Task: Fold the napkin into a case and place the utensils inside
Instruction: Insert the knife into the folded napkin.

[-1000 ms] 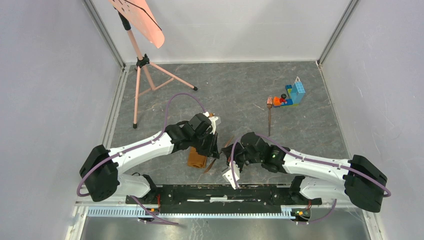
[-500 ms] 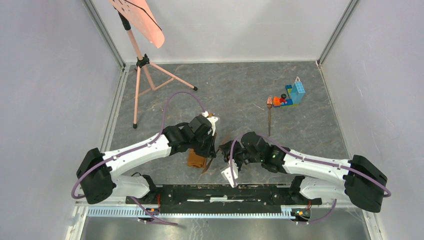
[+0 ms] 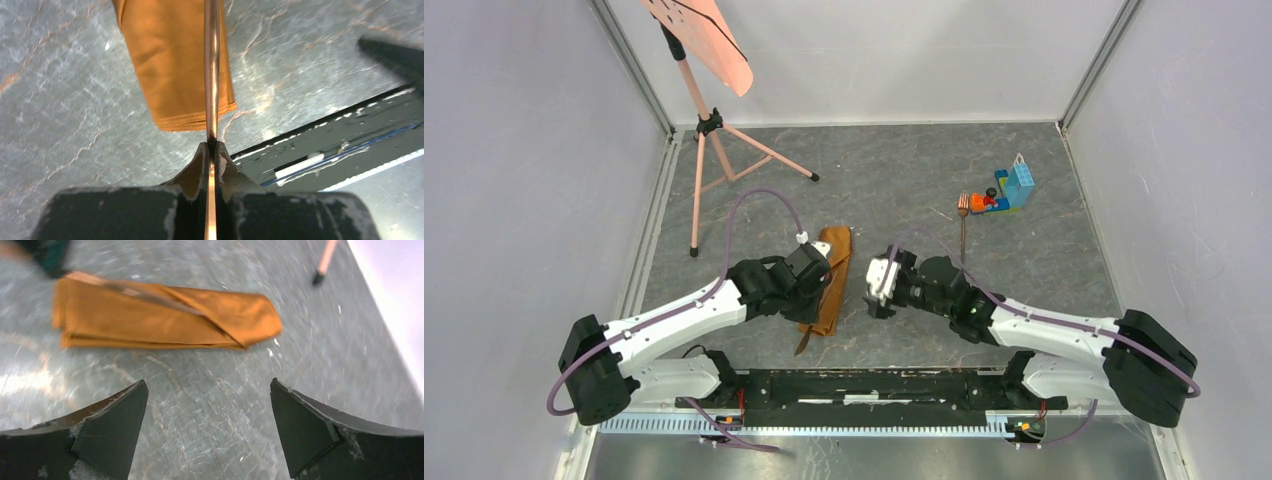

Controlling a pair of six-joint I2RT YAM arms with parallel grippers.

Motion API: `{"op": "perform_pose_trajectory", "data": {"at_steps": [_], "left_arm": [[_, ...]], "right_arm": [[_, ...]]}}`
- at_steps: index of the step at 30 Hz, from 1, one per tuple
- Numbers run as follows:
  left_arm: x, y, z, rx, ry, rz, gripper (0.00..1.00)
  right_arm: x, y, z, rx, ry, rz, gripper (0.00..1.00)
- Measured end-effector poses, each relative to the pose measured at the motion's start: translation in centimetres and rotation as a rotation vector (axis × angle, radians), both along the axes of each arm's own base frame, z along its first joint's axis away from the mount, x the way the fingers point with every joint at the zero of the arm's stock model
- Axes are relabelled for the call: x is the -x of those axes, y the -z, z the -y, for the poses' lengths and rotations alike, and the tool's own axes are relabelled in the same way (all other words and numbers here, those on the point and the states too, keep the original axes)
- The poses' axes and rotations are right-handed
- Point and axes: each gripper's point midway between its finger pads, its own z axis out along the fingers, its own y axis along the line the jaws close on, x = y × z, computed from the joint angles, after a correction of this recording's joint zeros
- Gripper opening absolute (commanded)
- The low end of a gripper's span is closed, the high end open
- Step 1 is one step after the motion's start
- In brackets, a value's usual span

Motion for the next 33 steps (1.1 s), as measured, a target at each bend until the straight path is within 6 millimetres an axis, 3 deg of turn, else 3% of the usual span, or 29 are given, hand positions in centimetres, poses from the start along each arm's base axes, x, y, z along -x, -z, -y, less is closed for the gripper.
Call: {"op": "perform_pose_trajectory", "data": {"at_steps": [6, 14, 23, 33], "left_arm": [[0.5, 1.5, -1.2, -0.077, -0.021, -0.018, 0.02], [-0.2, 3.8, -1.2, -0.167, -0.030, -0.032, 0.02], [-1.4, 4.7, -1.2, -0.214, -0.047, -0.003, 0.02], [-2.9, 4.7, 0.1, -0.240, -0.056, 0.011, 0.02]], "right_arm": [[-4.3, -0.6, 0.7, -0.179, 0.368, -0.327, 0.98], [-5.7, 0.8, 3.0, -0.359, 0.519, -0.609, 0.98], [-5.8, 1.0, 3.6, -0.394, 0.543, -0.665, 0.98], [-5.9, -0.7, 4.7, -0.447, 0.548, -0.629, 0.98]]}}
